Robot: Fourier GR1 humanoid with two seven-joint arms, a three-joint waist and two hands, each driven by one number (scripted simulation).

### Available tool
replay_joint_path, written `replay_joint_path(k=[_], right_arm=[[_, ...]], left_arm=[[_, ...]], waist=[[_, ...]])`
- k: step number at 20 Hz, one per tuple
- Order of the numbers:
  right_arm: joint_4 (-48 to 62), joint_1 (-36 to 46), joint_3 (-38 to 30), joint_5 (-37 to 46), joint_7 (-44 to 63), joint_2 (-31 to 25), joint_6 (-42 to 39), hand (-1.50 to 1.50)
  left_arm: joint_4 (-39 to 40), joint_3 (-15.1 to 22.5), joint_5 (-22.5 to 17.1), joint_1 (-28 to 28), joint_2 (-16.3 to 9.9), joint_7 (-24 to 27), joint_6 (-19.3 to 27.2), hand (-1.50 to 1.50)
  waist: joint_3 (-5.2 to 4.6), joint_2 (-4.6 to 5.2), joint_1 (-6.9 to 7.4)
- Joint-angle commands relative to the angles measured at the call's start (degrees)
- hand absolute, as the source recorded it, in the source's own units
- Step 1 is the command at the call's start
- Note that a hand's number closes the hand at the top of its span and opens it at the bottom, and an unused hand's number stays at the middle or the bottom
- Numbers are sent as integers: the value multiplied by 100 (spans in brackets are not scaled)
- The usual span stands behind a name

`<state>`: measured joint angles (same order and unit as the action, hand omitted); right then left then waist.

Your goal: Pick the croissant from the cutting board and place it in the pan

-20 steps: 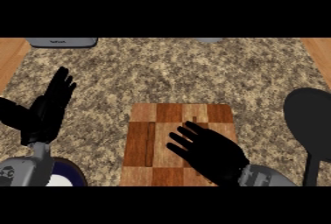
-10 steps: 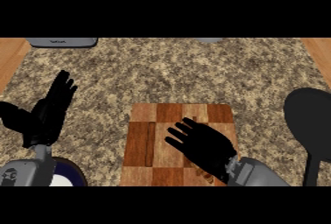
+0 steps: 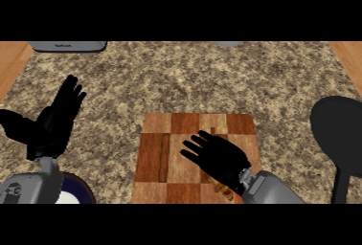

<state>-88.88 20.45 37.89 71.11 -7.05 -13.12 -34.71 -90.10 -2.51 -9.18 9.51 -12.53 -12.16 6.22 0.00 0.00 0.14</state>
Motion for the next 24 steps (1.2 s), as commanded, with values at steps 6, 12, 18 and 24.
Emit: replay_joint_path(k=[6,12,18,24], right_arm=[[863,-71,-141,511,-339,425,354,-150],[1191,21,-51,517,-1059,484,817,150],[1770,127,-292,674,-1217,922,1284,150],[1160,-172,-503,637,-1253,968,1013,150]], left_arm=[[-274,-75,40,-408,163,35,-198,0],[345,-164,264,492,176,-159,40,0],[-281,4,334,-64,325,-184,-32,0],[-340,-258,170,-50,124,-322,-260,0]], waist=[[0,-1,10],[0,8,-26],[1,2,13],[0,-7,-1]])
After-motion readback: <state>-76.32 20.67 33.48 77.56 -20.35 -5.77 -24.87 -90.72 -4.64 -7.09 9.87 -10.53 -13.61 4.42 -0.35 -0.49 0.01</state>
